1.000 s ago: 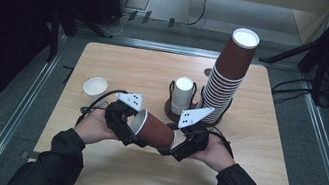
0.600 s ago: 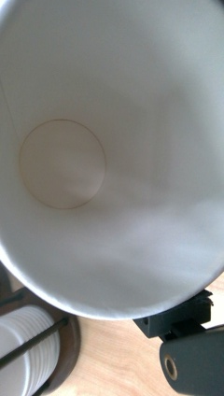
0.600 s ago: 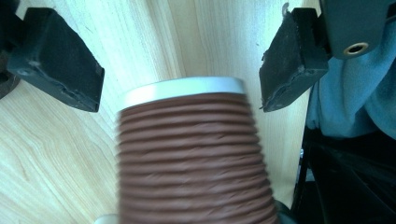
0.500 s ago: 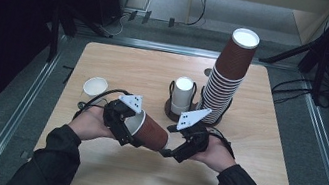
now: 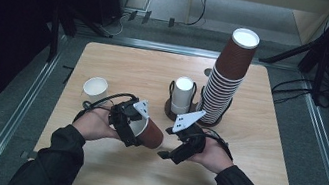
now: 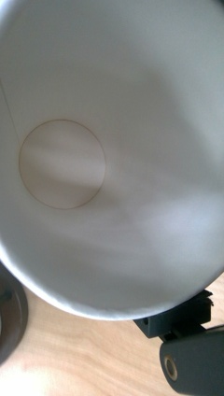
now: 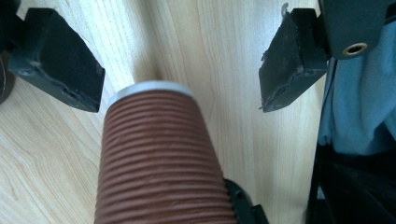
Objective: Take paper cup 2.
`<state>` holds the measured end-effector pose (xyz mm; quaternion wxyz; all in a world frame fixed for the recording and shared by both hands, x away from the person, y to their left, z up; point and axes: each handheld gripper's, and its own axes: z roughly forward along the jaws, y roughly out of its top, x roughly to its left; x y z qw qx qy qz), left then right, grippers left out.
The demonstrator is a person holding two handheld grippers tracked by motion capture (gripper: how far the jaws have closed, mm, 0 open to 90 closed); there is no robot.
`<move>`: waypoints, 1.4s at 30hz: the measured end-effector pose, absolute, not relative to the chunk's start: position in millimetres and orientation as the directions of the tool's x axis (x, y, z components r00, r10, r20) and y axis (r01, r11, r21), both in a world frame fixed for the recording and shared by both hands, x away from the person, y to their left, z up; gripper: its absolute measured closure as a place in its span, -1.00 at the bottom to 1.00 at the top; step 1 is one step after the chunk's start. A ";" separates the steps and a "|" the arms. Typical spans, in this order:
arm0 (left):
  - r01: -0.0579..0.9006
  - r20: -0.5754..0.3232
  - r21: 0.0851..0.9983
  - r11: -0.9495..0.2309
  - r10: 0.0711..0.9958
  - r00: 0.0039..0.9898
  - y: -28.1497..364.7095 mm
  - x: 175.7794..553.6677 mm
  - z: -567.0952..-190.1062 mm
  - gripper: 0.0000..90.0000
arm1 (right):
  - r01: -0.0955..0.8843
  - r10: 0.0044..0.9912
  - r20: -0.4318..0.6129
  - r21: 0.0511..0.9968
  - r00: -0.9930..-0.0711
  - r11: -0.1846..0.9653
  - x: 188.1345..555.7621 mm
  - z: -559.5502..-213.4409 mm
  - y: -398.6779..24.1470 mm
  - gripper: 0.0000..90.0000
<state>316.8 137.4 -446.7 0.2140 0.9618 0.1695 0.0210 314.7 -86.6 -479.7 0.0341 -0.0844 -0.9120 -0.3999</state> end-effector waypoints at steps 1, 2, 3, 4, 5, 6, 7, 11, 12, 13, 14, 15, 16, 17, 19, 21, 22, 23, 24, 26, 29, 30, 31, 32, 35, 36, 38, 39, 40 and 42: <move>0.317 -0.039 0.417 -0.852 0.331 0.943 135.4 316.6 -447.3 -0.80 | 0.184 0.131 0.129 0.719 -0.983 0.670 314.5 -480.1 -86.4 -0.67; 0.309 -0.044 0.419 -0.854 0.320 0.946 133.7 317.0 -447.4 -0.80 | 0.187 0.131 0.133 0.714 -0.982 0.675 314.5 -480.8 -86.0 -0.67; 0.308 -0.055 0.424 -0.852 0.315 0.948 131.8 316.9 -447.2 -0.80 | 0.183 0.131 0.128 0.715 -0.983 0.675 314.8 -481.7 -85.5 -0.67; 0.301 -0.062 0.427 -0.853 0.305 0.950 130.0 317.3 -446.4 -0.80 | 0.183 0.129 0.130 0.714 -0.983 0.676 315.1 -482.5 -84.8 -0.67; 0.294 -0.073 0.437 -0.850 0.293 0.953 127.9 317.3 -445.6 -0.80 | 0.184 0.129 0.131 0.713 -0.983 0.676 314.9 -483.3 -83.9 -0.67; 0.296 -0.085 0.440 -0.848 0.289 0.954 126.2 316.9 -445.1 -0.80 | 0.184 0.126 0.135 0.709 -0.983 0.681 314.8 -484.0 -83.0 -0.67; 0.291 -0.090 0.444 -0.848 0.280 0.956 124.6 316.7 -444.6 -0.80 | 0.176 0.122 0.126 0.711 -0.984 0.681 315.2 -484.9 -82.1 -0.67; 0.278 -0.100 0.449 -0.849 0.262 0.960 119.3 315.2 -443.5 -0.80 | 0.166 0.107 0.128 0.701 -0.986 0.694 313.8 -487.8 -77.7 -0.67; 0.276 -0.096 0.452 -0.848 0.261 0.961 117.6 314.3 -443.6 -0.80 | 0.165 0.107 0.126 0.700 -0.986 0.694 313.5 -488.5 -76.6 -0.67; 0.276 -0.097 0.450 -0.849 0.260 0.961 116.9 313.8 -443.5 -0.80 | 0.156 0.104 0.118 0.699 -0.988 0.698 313.4 -489.3 -75.5 -0.67; 0.269 -0.094 0.454 -0.850 0.254 0.963 116.0 313.6 -443.1 -0.80 | 0.155 0.105 0.115 0.698 -0.988 0.699 313.1 -489.3 -75.1 -0.67; 0.267 -0.096 0.460 -0.847 0.252 0.963 115.2 313.0 -442.5 -0.80 | 0.155 0.104 0.115 0.700 -0.988 0.697 312.7 -489.0 -74.8 -0.66; 0.266 -0.100 0.468 -0.843 0.248 0.964 114.4 312.1 -441.4 -0.80 | 0.151 0.101 0.112 0.702 -0.989 0.696 312.6 -488.8 -74.4 -0.66; 0.262 -0.099 0.470 -0.843 0.244 0.965 113.9 312.0 -440.6 -0.80 | 0.145 0.096 0.109 0.703 -0.989 0.697 312.5 -488.6 -73.8 -0.65; 0.263 -0.107 0.479 -0.838 0.241 0.965 112.8 311.1 -439.4 -0.80 | 0.136 0.092 0.100 0.705 -0.991 0.696 311.8 -488.7 -73.0 -0.57; 0.260 -0.103 0.475 -0.841 0.240 0.965 112.3 310.5 -439.1 -0.81 | 0.122 0.084 0.089 0.704 -0.993 0.699 310.8 -488.4 -72.9 -0.51; 0.261 -0.105 0.474 -0.841 0.240 0.965 112.3 310.4 -439.2 -0.81 | 0.120 0.084 0.086 0.702 -0.993 0.702 310.0 -488.3 -72.7 -0.50; 0.260 -0.102 0.472 -0.843 0.241 0.965 112.2 310.2 -439.2 -0.81 | 0.117 0.078 0.087 0.701 -0.993 0.703 310.1 -488.2 -72.7 -0.50; 0.255 -0.097 0.469 -0.846 0.237 0.967 111.8 310.1 -439.1 -0.82 | 0.114 0.079 0.082 0.700 -0.994 0.705 309.9 -488.1 -72.7 -0.50; 0.250 -0.090 0.470 -0.846 0.236 0.968 111.2 309.2 -438.6 -0.83 | 0.112 0.077 0.081 0.698 -0.994 0.708 309.8 -487.8 -72.4 -0.50; 0.254 -0.086 0.477 -0.842 0.243 0.966 111.5 309.2 -438.5 -0.86 | 0.104 0.076 0.071 0.701 -0.995 0.705 309.8 -487.2 -72.9 -0.50; 0.255 -0.088 0.484 -0.837 0.243 0.966 111.8 309.2 -438.3 -0.89 | 0.105 0.077 0.071 0.703 -0.994 0.704 309.9 -487.0 -73.2 -0.50; 0.253 -0.078 0.491 -0.834 0.248 0.966 112.2 309.1 -437.6 -0.98 | 0.102 0.079 0.065 0.703 -0.995 0.704 310.4 -486.7 -73.9 -0.50; 0.258 -0.078 0.506 -0.823 0.254 0.964 113.0 308.9 -436.6 -1.00 | 0.107 0.087 0.065 0.699 -0.994 0.707 310.6 -486.7 -74.7 -0.50; 0.273 -0.098 0.549 -0.790 0.264 0.960 117.6 310.1 -432.7 -1.00 | 0.111 0.101 0.057 0.701 -0.993 0.705 313.0 -486.5 -78.4 -0.51; 0.275 -0.098 0.557 -0.784 0.266 0.959 119.3 310.7 -431.9 -1.00 | 0.109 0.100 0.054 0.705 -0.994 0.701 313.7 -485.9 -79.6 -0.51; 0.284 -0.103 0.571 -0.771 0.276 0.956 123.2 311.0 -431.1 -1.00 | 0.113 0.109 0.051 0.713 -0.993 0.692 314.6 -484.3 -81.9 -0.51; 0.287 -0.104 0.576 -0.766 0.279 0.954 124.8 311.1 -430.8 -1.00 | 0.122 0.115 0.059 0.720 -0.992 0.683 314.9 -483.2 -83.6 -0.51; 0.293 -0.107 0.583 -0.758 0.285 0.952 127.4 311.2 -430.6 -1.00 | 0.122 0.117 0.058 0.725 -0.992 0.678 315.5 -482.5 -84.8 -0.51; 0.299 -0.105 0.594 -0.746 0.297 0.949 131.3 311.9 -430.2 -1.00 | 0.121 0.122 0.052 0.730 -0.991 0.673 316.7 -481.4 -87.1 -0.51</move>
